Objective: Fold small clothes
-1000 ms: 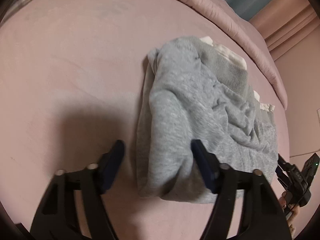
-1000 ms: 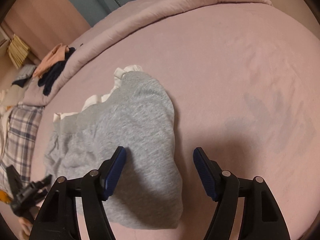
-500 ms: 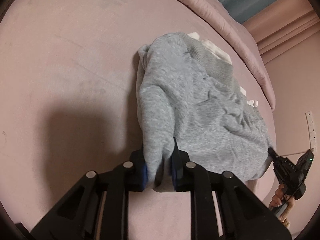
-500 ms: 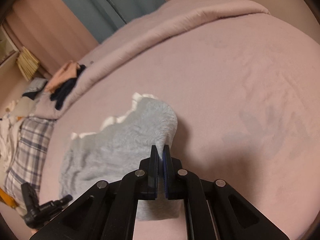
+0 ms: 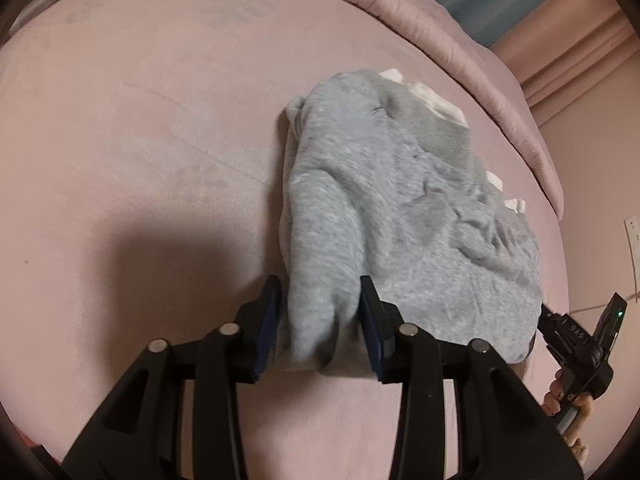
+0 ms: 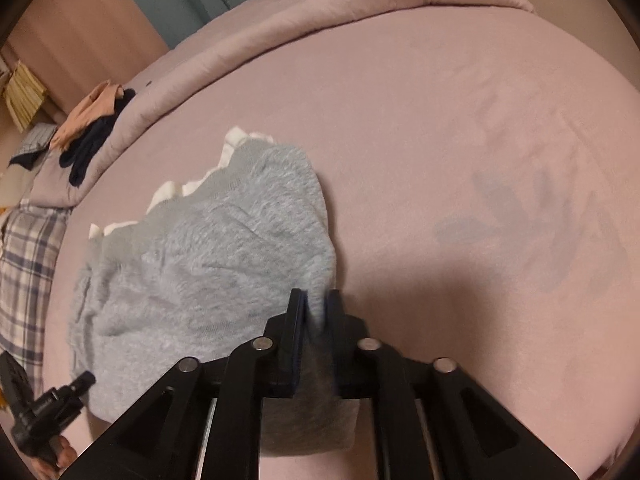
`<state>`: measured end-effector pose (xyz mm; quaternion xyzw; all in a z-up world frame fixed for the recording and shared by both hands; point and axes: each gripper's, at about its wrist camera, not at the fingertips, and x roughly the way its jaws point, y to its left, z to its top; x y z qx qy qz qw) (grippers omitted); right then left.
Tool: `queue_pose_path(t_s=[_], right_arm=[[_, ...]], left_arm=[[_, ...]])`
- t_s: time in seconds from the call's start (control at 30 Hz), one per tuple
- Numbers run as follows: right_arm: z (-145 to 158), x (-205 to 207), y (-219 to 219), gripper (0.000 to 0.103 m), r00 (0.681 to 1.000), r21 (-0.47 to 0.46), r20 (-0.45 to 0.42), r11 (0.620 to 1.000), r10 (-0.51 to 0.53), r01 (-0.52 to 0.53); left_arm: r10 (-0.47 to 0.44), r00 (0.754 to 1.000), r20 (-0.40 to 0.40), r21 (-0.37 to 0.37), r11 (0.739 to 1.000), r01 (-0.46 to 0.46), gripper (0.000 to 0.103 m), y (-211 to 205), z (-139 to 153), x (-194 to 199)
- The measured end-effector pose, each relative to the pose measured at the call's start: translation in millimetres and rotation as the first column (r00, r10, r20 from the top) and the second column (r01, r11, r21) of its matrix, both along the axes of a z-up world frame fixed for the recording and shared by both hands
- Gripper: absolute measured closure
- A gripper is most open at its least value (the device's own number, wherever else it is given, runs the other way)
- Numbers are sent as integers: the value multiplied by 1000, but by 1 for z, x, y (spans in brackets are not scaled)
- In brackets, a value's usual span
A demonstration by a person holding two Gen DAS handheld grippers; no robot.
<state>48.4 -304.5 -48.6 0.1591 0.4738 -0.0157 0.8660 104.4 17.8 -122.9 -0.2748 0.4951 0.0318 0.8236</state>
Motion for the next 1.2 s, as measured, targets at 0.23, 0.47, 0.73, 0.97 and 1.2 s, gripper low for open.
queue_pose_path(t_s=[0.23, 0.47, 0.73, 0.97, 1.2], right_arm=[[21, -36, -12, 28, 996, 39, 84, 998, -43, 40], [-18, -43, -8, 20, 999, 220, 14, 975, -34, 30], [-34, -26, 5, 20, 1000, 317, 2, 948, -29, 27], [-35, -14, 10, 18, 998, 357, 26, 933, -58, 45], [-35, -11, 12, 53, 997, 340, 9, 938, -73, 66]], left_arm=[[13, 998, 63, 15, 1000, -14, 24, 3, 28, -23], [53, 991, 125, 33, 998, -57, 13, 8, 56, -50], [65, 987, 150, 24, 997, -70, 11, 9, 65, -69], [69, 984, 166, 30, 997, -75, 11, 13, 72, -81], [97, 981, 170, 10, 995, -100, 11, 21, 73, -90]])
